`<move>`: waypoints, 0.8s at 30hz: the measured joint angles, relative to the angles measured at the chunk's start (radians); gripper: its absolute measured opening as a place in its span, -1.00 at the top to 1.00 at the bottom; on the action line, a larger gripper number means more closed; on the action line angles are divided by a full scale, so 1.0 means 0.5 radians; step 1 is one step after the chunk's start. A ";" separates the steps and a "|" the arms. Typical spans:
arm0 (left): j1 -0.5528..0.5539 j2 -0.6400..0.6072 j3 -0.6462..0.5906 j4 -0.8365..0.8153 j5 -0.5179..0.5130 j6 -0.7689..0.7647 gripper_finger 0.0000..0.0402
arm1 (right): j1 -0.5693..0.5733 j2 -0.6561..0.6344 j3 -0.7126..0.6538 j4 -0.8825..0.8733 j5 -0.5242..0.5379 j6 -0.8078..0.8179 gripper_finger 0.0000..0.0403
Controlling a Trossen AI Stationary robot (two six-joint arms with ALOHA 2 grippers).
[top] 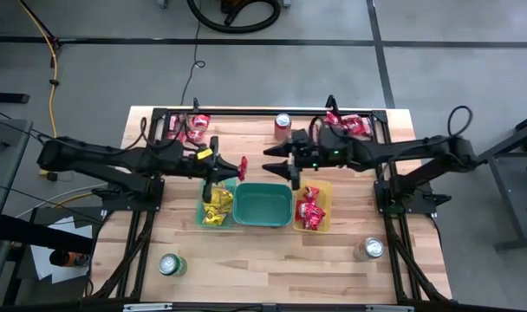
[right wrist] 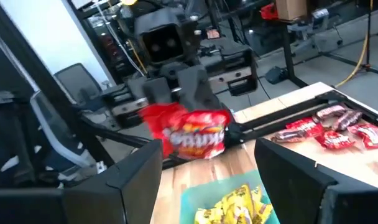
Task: Sort candy
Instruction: Put the red candy into the yellow bin
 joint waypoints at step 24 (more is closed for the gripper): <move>0.017 0.273 0.001 0.160 0.143 0.136 1.00 | 0.013 0.244 0.000 0.098 -0.194 0.086 -0.11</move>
